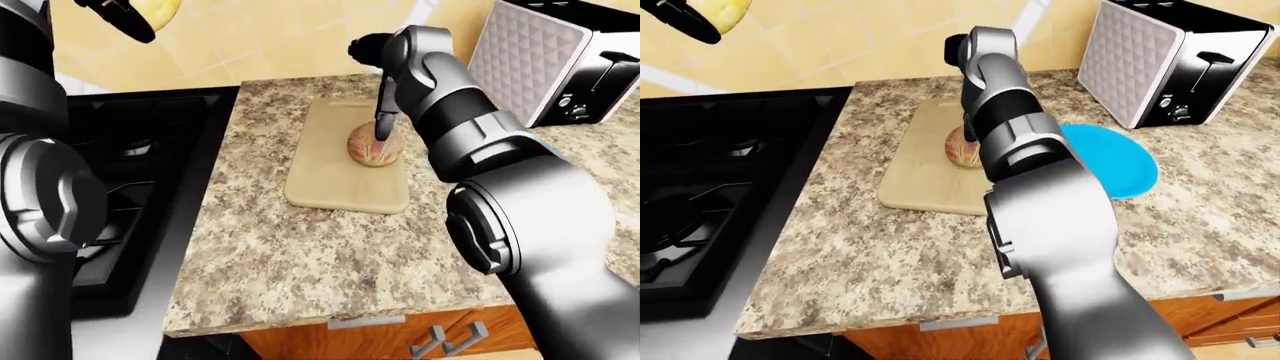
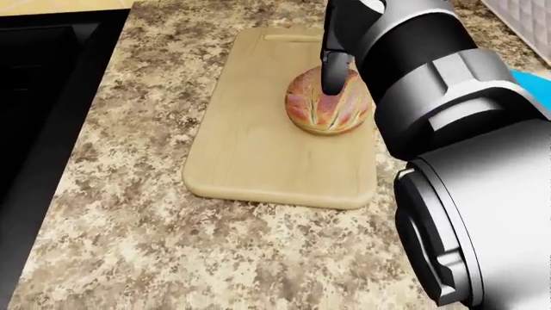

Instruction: Place all breads on the cutting board.

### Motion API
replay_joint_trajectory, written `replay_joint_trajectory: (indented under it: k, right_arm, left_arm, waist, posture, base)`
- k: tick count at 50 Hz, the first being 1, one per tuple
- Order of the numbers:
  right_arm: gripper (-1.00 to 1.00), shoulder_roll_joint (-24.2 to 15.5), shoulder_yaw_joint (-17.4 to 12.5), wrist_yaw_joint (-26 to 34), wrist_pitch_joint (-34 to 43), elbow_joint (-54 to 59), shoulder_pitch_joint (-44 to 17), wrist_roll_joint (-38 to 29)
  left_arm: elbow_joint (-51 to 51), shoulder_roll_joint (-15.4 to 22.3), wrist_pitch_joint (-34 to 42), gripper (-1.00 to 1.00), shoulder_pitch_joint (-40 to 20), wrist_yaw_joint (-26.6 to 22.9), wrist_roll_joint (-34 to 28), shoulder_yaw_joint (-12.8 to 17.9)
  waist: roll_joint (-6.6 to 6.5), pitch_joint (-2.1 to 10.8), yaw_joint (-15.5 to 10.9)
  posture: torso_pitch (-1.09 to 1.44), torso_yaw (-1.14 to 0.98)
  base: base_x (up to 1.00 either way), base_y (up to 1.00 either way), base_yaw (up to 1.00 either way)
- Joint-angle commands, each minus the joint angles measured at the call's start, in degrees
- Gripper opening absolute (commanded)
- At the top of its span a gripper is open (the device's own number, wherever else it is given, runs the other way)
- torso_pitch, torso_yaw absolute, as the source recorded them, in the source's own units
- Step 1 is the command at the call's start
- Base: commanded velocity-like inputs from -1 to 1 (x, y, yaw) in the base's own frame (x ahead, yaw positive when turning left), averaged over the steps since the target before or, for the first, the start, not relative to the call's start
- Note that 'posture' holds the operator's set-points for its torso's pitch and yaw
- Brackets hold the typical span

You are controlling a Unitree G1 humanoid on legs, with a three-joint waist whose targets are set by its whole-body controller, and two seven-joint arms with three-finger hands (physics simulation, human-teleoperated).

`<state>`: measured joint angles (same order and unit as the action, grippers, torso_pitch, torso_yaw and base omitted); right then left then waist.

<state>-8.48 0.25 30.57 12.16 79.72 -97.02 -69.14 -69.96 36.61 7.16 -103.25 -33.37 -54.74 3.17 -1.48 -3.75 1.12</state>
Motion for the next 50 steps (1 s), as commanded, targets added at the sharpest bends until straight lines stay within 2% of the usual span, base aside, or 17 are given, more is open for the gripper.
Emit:
replay_joint_trajectory:
  k: [1,7,13,16,18,21,24,26,29,35,37,43,50]
  right_arm:
    - [1.0,-0.8,-0.43,-1.31,-0.48,-2.08,-2.46,0.32]
    - [1.0,-3.36,-3.41,-3.02,-2.88,-2.95,-6.48,4.7]
    - [1.0,-10.62,-9.82,-7.48,-5.84,-7.31,-17.62,15.85]
    - [1.0,-12.23,-10.12,-3.74,-4.68,-12.37,-20.47,20.7]
    - [1.0,-12.19,-8.75,-0.93,-2.92,-18.02,-18.71,22.45]
    - [1.0,-11.73,-7.74,2.13,2.92,-31.03,-15.92,25.19]
    - [1.0,-11.31,-7.26,7.4,13.0,-47.57,-13.74,27.45]
    - [1.0,-11.93,-5.89,11.62,18.98,-57.89,-11.14,27.3]
    - [1.0,-12.22,-3.06,20.05,27.55,-74.66,-4.11,24.97]
    - [1.0,-13.29,-0.42,30.92,38.2,-88.3,-6.68,18.8]
    - [1.0,-14.12,0.14,34.92,41.13,-90.1,-9.98,16.26]
    - [1.0,-16.12,1.13,43.83,42.49,-89.67,-18.79,9.9]
    - [1.0,-18.03,-1.23,48.4,39.98,-83.91,-25.58,6.2]
  left_arm:
    - [2.17,0.55,-0.58,-1.0,-2.11,0.86,0.03,0.17]
    - [1.78,0.45,-0.89,-1.0,-1.9,1.13,0.13,0.26]
    - [0.94,-0.33,-0.37,-1.0,-2.86,1.62,-0.34,-0.12]
    - [0.49,-1.88,-0.08,-1.0,-3.94,1.78,-0.21,-0.14]
    - [0.41,-3.27,0.12,-1.0,-5.34,1.13,0.04,-0.24]
    - [-0.31,-5.05,-0.05,-1.0,-6.62,1.83,0.03,-0.56]
    - [-1.03,-8.01,0.43,-1.0,-7.83,2.75,0.14,-0.92]
    - [-1.36,-9.9,0.7,-1.0,-8.39,3.34,0.24,-1.14]
    - [-1.48,-14.12,0.99,-1.0,-7.59,2.75,0.49,-1.77]
    - [-1.63,-20.81,1.78,-1.0,-7.81,4.57,-0.61,-3.65]
    - [-1.55,-23.17,1.71,-1.0,-7.37,4.92,-0.84,-4.19]
    - [-0.47,-29.8,2.54,-1.0,-6.03,5.58,-0.54,-5.08]
    - [1.53,-35.05,2.89,-1.0,-1.7,5.75,-0.94,-6.54]
  waist:
    - [-0.27,1.81,0.01]
    - [-0.16,1.85,-0.24]
    - [0.16,1.53,-0.57]
    - [0.5,1.02,-0.64]
    - [0.84,0.65,-0.69]
    - [1.62,0.51,-0.61]
    - [1.97,0.56,-0.76]
    - [2.03,0.43,-1.0]
    - [2.19,0.0,-1.34]
    - [2.48,0.04,-1.3]
    - [2.61,-0.06,-1.23]
    - [2.66,-0.8,-1.19]
    - [2.43,-1.21,-0.86]
  posture:
    - [0.0,0.0]
    - [0.0,0.0]
    - [0.0,0.0]
    - [0.0,0.0]
    - [0.0,0.0]
    - [0.0,0.0]
    - [0.0,0.0]
    - [0.0,0.0]
    - [0.0,0.0]
    - [0.0,0.0]
    - [0.0,0.0]
    - [0.0,0.0]
    - [0.0,0.0]
  base:
    - [0.0,0.0,0.0]
    - [0.0,0.0,0.0]
    - [0.0,0.0,0.0]
    - [0.0,0.0,0.0]
    - [0.0,0.0,0.0]
    - [0.0,0.0,0.0]
    - [0.0,0.0,0.0]
    - [0.0,0.0,0.0]
    - [0.0,0.0,0.0]
    - [0.0,0.0,0.0]
    - [0.0,0.0,0.0]
    - [0.0,0.0,0.0]
    - [0.0,0.0,0.0]
